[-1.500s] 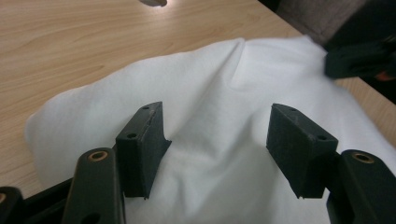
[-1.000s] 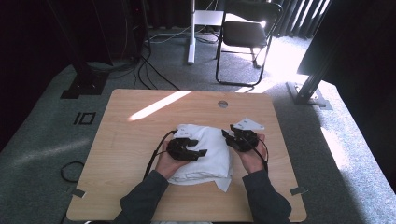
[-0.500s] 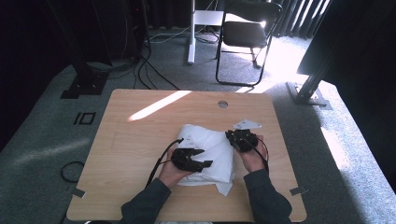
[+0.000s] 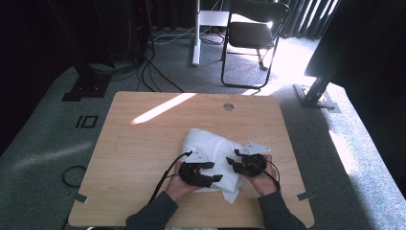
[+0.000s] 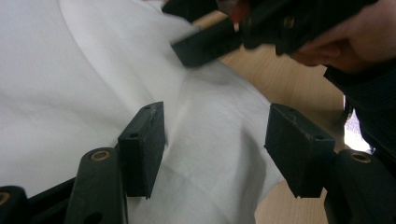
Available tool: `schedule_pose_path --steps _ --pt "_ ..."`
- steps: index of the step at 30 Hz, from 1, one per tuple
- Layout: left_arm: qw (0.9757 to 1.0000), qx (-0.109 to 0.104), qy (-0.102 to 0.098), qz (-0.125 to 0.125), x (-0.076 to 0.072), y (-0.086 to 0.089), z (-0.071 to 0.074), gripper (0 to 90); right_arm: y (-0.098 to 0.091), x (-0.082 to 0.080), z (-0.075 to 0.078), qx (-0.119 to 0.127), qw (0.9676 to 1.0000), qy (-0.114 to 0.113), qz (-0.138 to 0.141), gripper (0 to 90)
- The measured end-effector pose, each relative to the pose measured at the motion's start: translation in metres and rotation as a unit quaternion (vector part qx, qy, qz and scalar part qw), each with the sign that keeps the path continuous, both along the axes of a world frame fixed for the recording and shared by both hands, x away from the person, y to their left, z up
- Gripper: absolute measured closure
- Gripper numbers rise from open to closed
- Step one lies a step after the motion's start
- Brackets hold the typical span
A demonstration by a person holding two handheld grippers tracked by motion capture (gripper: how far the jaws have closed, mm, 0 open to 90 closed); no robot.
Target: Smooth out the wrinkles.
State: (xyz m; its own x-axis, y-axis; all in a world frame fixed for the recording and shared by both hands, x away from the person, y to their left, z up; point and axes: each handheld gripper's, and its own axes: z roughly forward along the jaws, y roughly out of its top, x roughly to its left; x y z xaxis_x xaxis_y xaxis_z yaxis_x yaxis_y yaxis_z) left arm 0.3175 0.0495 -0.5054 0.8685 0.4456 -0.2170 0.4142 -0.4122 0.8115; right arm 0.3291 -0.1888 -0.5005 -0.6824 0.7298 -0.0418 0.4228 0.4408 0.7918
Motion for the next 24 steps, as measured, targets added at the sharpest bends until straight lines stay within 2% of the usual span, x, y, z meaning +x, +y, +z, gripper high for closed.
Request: schedule_pose_path --steps 1,2,4,5,6,7,10,11,12,13,14,15,16,18,20,21,22,23,24 --pt "1.0 -0.002 0.0 0.001 0.001 0.002 -0.001 39.0 -0.001 -0.001 -0.006 -0.004 1.0 0.009 0.0 48.2" --pt "1.0 -0.002 0.0 0.001 0.001 0.002 -0.001 39.1 -0.001 -0.001 -0.006 -0.004 1.0 0.009 0.0 48.2" --pt "1.0 -0.005 -0.004 0.004 0.0 0.003 0.0 39.1 -0.002 -0.003 -0.02 -0.017 0.9992 0.034 0.007 44.0" --pt "1.0 -0.006 -0.006 0.004 0.0 0.004 0.001 39.1 -0.002 -0.004 -0.024 -0.022 0.999 0.039 0.006 43.8" --pt "1.0 -0.006 -0.006 0.004 0.0 0.004 0.001 39.1 -0.002 -0.004 -0.024 -0.022 0.999 0.039 0.006 43.8" --pt "0.9999 -0.011 -0.009 0.007 -0.001 0.006 0.003 39.1 -0.004 -0.006 -0.029 -0.017 0.9985 0.052 0.007 43.4" --pt "0.9999 -0.011 -0.011 0.006 -0.002 0.009 0.004 39.4 -0.003 -0.006 -0.033 -0.024 0.9979 0.059 0.007 43.1" --pt "0.9999 -0.006 -0.004 0.007 -0.002 0.01 0.002 39.4 -0.002 -0.005 -0.035 -0.025 0.9977 0.063 0.008 43.1" --pt "0.9999 0.01 -0.001 0.01 -0.002 0.009 -0.003 39.6 0.0 -0.003 -0.039 -0.028 0.9974 0.066 0.005 42.9" --pt "0.9999 0.01 -0.001 0.01 -0.002 0.009 -0.003 39.7 0.0 -0.003 -0.039 -0.028 0.9974 0.066 0.005 42.9" --pt "0.9996 0.024 -0.006 0.016 0.0 0.009 -0.01 39.8 0.005 0.002 -0.043 -0.028 0.997 0.072 0.003 41.9" --pt "0.9996 0.024 -0.006 0.016 0.0 0.009 -0.01 40.2 0.006 0.004 -0.044 -0.027 0.997 0.072 0.002 41.7" --pt "0.9994 0.018 -0.007 0.029 0.007 0.012 -0.015 40.7 0.008 0.007 -0.044 -0.026 0.9972 0.07 0.0 41.7" --pt "0.9991 0.013 -0.004 0.04 0.016 0.016 -0.017 40.9 0.012 0.013 -0.044 -0.025 0.9974 0.067 -0.006 41.7" --pt "0.9985 0.014 -0.004 0.052 0.026 0.02 -0.017 40.9 0.019 0.021 -0.044 -0.03 0.9977 0.059 -0.014 41.7" --pt "0.9985 0.014 -0.004 0.052 0.026 0.02 -0.017 40.9 0.019 0.021 -0.044 -0.03 0.9977 0.059 -0.014 41.7" --pt "0.9977 0.02 -0.008 0.065 0.035 0.023 -0.017 40.9 0.026 0.031 -0.043 -0.032 0.9978 0.053 -0.023 41.6" --pt "0.9977 0.02 -0.008 0.065 0.035 0.023 -0.017 40.8 0.029 0.037 -0.043 -0.033 0.9978 0.049 -0.028 41.5" --pt "0.9967 0.024 -0.01 0.077 0.047 0.025 -0.018 40.7 0.032 0.043 -0.043 -0.034 0.9978 0.044 -0.035 41.1"
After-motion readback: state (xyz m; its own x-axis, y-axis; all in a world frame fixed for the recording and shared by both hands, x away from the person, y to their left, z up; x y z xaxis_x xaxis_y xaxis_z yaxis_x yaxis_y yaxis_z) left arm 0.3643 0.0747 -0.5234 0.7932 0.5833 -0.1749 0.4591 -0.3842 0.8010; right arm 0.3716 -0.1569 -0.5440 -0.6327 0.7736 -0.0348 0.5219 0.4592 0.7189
